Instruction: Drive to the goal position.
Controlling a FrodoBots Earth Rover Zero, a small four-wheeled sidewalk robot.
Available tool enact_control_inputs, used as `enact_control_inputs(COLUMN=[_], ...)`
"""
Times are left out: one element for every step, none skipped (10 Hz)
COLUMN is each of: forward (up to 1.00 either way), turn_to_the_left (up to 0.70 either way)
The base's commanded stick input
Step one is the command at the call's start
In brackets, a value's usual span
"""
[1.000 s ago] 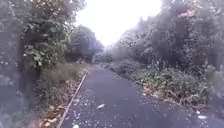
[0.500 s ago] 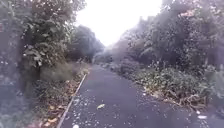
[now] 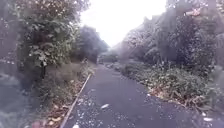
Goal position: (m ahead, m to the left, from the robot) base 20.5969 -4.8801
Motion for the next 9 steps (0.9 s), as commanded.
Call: enact_control_inputs(forward=[0.0, 0.0, 0.0, 0.0, 0.0, 0.0, 0.0, 0.0, 0.0], turn_to_the_left=[0.7, 0.7, 0.7, 0.7, 0.7, 0.7, 0.7, 0.7, 0.7])
